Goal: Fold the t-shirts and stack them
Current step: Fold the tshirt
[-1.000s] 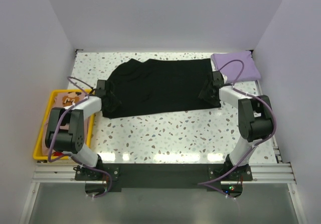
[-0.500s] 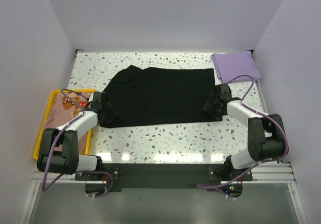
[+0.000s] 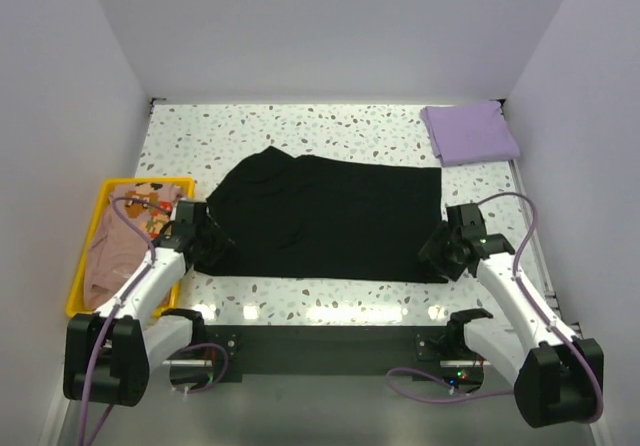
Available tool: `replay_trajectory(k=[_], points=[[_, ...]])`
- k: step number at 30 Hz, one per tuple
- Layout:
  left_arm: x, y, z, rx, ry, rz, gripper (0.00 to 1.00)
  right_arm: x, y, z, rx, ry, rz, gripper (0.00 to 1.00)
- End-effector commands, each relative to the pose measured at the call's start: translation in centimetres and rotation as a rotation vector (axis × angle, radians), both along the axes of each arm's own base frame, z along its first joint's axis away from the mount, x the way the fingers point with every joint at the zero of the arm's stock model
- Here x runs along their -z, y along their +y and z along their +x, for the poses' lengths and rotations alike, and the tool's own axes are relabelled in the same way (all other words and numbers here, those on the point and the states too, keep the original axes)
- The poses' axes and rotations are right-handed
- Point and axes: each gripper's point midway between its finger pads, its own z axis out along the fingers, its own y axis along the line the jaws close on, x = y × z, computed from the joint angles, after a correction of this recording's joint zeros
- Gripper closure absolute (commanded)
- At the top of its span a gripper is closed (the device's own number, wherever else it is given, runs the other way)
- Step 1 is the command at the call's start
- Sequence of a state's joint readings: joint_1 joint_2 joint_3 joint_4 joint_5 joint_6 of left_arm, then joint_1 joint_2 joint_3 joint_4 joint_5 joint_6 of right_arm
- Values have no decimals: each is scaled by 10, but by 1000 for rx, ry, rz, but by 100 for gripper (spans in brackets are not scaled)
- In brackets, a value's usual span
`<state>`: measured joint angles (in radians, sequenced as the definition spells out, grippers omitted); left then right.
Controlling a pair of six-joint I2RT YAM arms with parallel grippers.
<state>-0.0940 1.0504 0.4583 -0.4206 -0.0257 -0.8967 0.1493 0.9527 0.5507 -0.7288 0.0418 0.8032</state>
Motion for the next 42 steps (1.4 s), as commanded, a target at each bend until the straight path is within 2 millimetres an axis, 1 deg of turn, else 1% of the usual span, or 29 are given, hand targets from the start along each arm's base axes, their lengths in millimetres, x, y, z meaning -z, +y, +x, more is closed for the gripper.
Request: replay_trajectory(k=[1,2,3,4,5,6,7,8,9,10,11,12,13,14,15,16,17,18,19,20,21,22,23,24,25,26,30,36,42], points=[[-71,-6,50,56,-203,0,52,-54,2,41,-71,-175,-19,41],[-84,-6,61,57,-238,6,48,-64,5,52,-102,-218,-17,40],[-88,-7,74,81,-247,17,44,-72,7,63,-135,-253,-24,40],[-122,-9,102,89,-342,25,44,-81,13,78,-154,-299,-9,39],[-131,-8,117,91,-363,40,44,-93,14,92,-165,-340,-16,39],[-121,-10,132,130,-337,61,42,-88,19,102,-201,-323,-12,39],[-151,-12,162,149,-418,79,42,-91,23,112,-214,-337,-5,39],[-154,-12,177,168,-423,102,42,-101,25,124,-225,-360,0,39],[-134,-12,195,211,-373,136,42,-91,28,131,-250,-328,-2,39],[-155,-13,221,227,-439,156,42,-93,34,138,-273,-337,17,39],[-155,-16,235,259,-452,171,42,-98,36,146,-283,-347,22,39],[-133,-20,248,328,-420,188,42,-97,39,149,-304,-349,23,39],[-149,-25,269,356,-483,198,42,-95,42,154,-316,-351,31,39],[-148,-27,279,387,-501,211,42,-98,44,158,-328,-362,38,39],[-130,-31,289,445,-484,227,42,-98,45,160,-336,-366,37,39],[-140,-35,304,469,-531,237,42,-98,47,163,-347,-379,39,38],[-137,-37,311,491,-536,242,42,-98,47,165,-354,-385,40,38],[-116,-40,318,531,-506,245,41,-97,48,166,-365,-383,41,38],[-121,-43,329,553,-532,250,41,-96,48,166,-371,-378,39,38],[-102,-47,335,579,-509,241,40,-96,49,168,-379,-378,40,38],[-95,-50,338,613,-505,243,40,-94,50,168,-389,-375,39,38],[-98,-54,346,628,-516,248,39,-95,50,169,-390,-378,40,38],[-91,-57,349,643,-511,243,39,-93,51,168,-395,-379,42,38],[-71,-63,351,680,-490,224,38,-95,54,168,-397,-386,61,38],[-72,-70,357,697,-499,226,38,-96,56,169,-401,-395,71,38],[-53,-72,358,714,-470,218,37,-95,58,167,-407,-398,80,38],[-31,-89,361,771,-448,209,37,-93,60,165,-414,-403,93,37],[-8,-104,351,810,-398,209,37,-95,62,165,-421,-407,101,37],[-11,-100,342,794,-377,231,49,-90,60,162,-416,-395,92,37]])
